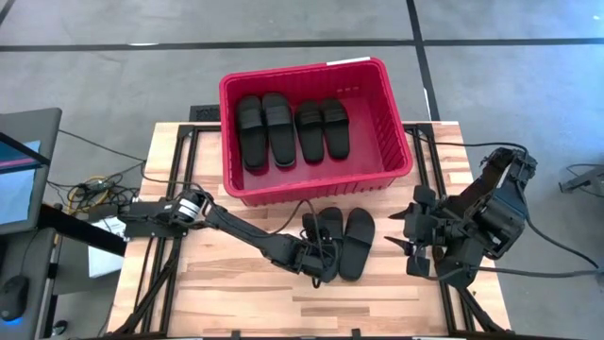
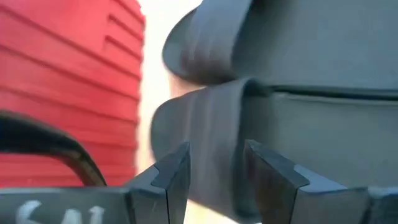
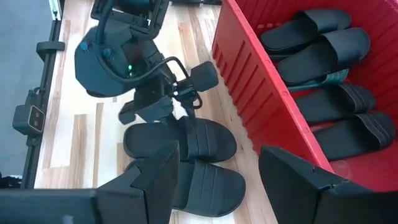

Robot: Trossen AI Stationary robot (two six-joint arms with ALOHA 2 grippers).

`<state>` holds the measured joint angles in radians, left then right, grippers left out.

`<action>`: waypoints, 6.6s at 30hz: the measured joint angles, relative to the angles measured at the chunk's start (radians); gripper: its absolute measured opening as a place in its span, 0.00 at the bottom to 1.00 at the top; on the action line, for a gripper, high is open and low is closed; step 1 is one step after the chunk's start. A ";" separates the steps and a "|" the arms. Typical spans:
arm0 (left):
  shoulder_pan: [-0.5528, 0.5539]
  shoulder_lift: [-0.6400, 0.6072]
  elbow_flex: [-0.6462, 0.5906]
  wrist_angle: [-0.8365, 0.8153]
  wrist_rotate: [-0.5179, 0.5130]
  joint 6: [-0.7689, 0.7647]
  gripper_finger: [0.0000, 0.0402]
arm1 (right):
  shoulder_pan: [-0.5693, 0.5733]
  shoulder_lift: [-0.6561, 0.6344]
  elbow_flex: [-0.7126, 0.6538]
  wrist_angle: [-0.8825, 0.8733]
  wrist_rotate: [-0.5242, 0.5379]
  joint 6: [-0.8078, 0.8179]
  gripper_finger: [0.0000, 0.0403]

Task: Pick and place slides into bin
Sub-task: Put the black slipper into the red container

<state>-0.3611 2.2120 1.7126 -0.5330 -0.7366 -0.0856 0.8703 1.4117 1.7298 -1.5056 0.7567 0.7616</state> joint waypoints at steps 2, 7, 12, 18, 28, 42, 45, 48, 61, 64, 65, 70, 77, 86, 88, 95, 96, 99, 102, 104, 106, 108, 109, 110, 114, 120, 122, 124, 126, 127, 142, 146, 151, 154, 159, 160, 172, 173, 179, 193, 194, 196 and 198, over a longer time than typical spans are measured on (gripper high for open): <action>0.008 0.000 0.000 -0.004 0.001 0.000 0.34 | 0.000 0.000 0.000 -0.002 0.000 0.000 0.51; 0.023 0.000 0.000 -0.004 0.054 0.020 0.34 | 0.000 0.000 0.000 -0.005 0.000 -0.002 0.51; 0.031 0.000 0.000 0.013 0.146 0.082 0.34 | 0.000 0.000 0.000 -0.006 0.000 -0.003 0.51; 0.045 0.000 0.000 0.001 0.130 0.090 0.34 | 0.000 0.000 0.000 -0.006 0.000 -0.007 0.51; 0.076 0.000 0.000 0.001 0.156 0.101 0.34 | 0.000 0.000 0.000 -0.016 0.000 -0.011 0.51; 0.077 0.016 0.000 0.013 0.148 0.183 0.34 | 0.000 0.000 0.000 -0.031 -0.001 -0.011 0.51; 0.071 0.040 0.000 0.020 0.145 0.191 0.34 | 0.000 0.000 0.000 -0.035 -0.001 -0.011 0.51; 0.061 0.047 0.000 0.012 0.095 0.171 0.34 | 0.008 0.000 0.000 -0.037 -0.004 -0.011 0.51; 0.070 0.047 0.012 -0.002 0.067 0.102 0.04 | 0.020 0.000 0.000 -0.038 -0.001 -0.005 0.51; 0.062 0.047 0.039 -0.003 0.074 0.095 0.02 | 0.020 0.000 0.000 -0.038 0.000 -0.002 0.51; 0.059 0.047 0.047 -0.004 0.076 0.094 0.02 | 0.020 0.000 0.000 -0.038 0.000 -0.002 0.51; 0.049 0.048 0.125 -0.103 0.082 0.093 0.01 | 0.020 0.000 0.000 -0.039 0.000 -0.002 0.51; 0.037 0.048 0.277 -0.346 0.082 0.084 0.00 | 0.020 0.000 0.000 -0.043 -0.001 -0.002 0.51; 0.036 0.048 0.580 -0.643 0.143 0.077 0.00 | 0.020 0.000 0.000 -0.058 -0.001 -0.002 0.51; 0.037 0.047 0.647 -0.679 0.153 0.097 0.00 | 0.020 0.000 0.000 -0.058 -0.001 -0.002 0.51; 0.062 -0.084 0.626 -0.635 0.129 0.112 0.00 | 0.020 0.000 0.000 -0.064 -0.001 -0.002 0.51; 0.067 -0.095 0.633 -0.635 0.123 0.109 0.00 | 0.020 0.000 0.000 -0.065 -0.001 -0.002 0.51; 0.084 -0.126 0.643 -0.606 0.101 0.118 0.00 | 0.019 0.000 0.000 -0.065 -0.001 -0.007 0.51; 0.110 -0.158 0.642 -0.563 0.078 0.142 0.00 | 0.019 0.000 0.000 -0.065 0.000 -0.009 0.51; 0.135 -0.175 0.642 -0.550 0.060 0.155 0.00 | 0.019 0.000 0.000 -0.065 0.000 -0.010 0.51; 0.168 -0.183 0.642 -0.542 0.040 0.166 0.00 | 0.019 0.000 0.000 -0.065 0.001 -0.010 0.51; 0.206 -0.184 0.642 -0.541 0.030 0.178 0.00 | 0.019 0.000 0.000 -0.065 0.001 -0.009 0.51; 0.227 -0.184 0.642 -0.538 0.028 0.181 0.00 | 0.019 0.000 0.000 -0.065 0.001 -0.009 0.51; 0.249 -0.184 0.641 -0.533 0.028 0.184 0.00 | 0.019 0.000 0.000 -0.065 0.002 -0.010 0.51; 0.340 -0.183 0.641 -0.491 0.041 0.188 0.00 | 0.006 0.000 0.000 -0.065 0.004 -0.009 0.51; 0.486 -0.183 0.641 -0.398 0.057 0.248 0.00 | -0.041 0.000 0.000 -0.065 0.013 -0.009 0.51; 0.535 -0.183 0.641 -0.389 0.072 0.257 0.00 | -0.061 0.000 0.000 -0.065 0.021 -0.010 0.51; 0.583 -0.183 0.641 -0.388 0.093 0.257 0.00 | -0.080 0.000 0.000 -0.065 0.039 -0.010 0.51; 0.628 -0.183 0.623 -0.376 0.105 0.259 0.00 | -0.100 0.000 0.000 -0.065 0.058 -0.012 0.51; 0.649 -0.183 0.609 -0.368 0.105 0.262 0.00 | -0.110 0.000 0.000 -0.065 0.066 -0.018 0.51; 0.807 -0.180 0.205 -0.113 0.180 0.343 0.00 | -0.289 0.000 0.000 -0.065 0.110 -0.089 0.51; 0.812 -0.180 0.125 -0.005 0.180 0.385 0.00 | -0.319 0.000 0.000 -0.065 0.109 -0.091 0.51; 0.824 -0.180 0.062 0.106 0.180 0.436 0.00 | -0.346 0.000 0.000 -0.065 0.106 -0.107 0.51; 0.840 -0.180 0.040 0.152 0.180 0.443 0.00 | -0.361 0.000 0.000 -0.065 0.105 -0.108 0.51; 0.872 -0.180 0.032 0.169 0.178 0.443 0.00 | -0.379 0.000 0.000 -0.065 0.105 -0.108 0.51; 0.878 -0.180 0.032 0.169 0.180 0.443 0.00 | -0.382 0.000 0.000 -0.065 0.105 -0.108 0.51; 0.904 -0.180 0.032 0.214 0.231 0.517 0.00 | -0.418 0.000 0.000 -0.065 0.105 -0.116 0.51; 0.906 -0.180 0.032 0.214 0.238 0.518 0.00 | -0.420 0.000 0.000 -0.065 0.105 -0.116 0.51; 0.914 -0.156 0.031 0.221 0.234 0.524 0.00 | -0.422 0.000 0.000 -0.065 0.105 -0.116 0.51; 0.908 -0.113 0.032 0.256 0.211 0.537 0.00 | -0.422 0.000 0.000 -0.065 0.104 -0.109 0.51; 0.907 -0.114 0.032 0.257 0.210 0.537 0.01 | -0.422 0.000 0.000 -0.065 0.104 -0.109 0.51; 0.908 -0.114 0.032 0.259 0.208 0.537 0.03 | -0.422 0.000 0.000 -0.065 0.104 -0.109 0.51; 0.909 -0.114 0.032 0.256 0.208 0.536 0.04 | -0.422 0.000 0.000 -0.065 0.104 -0.108 0.51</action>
<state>0.5476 2.0983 1.7447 -0.2775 -0.5282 0.4508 0.4488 1.4120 1.7302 -1.5707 0.8604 0.6533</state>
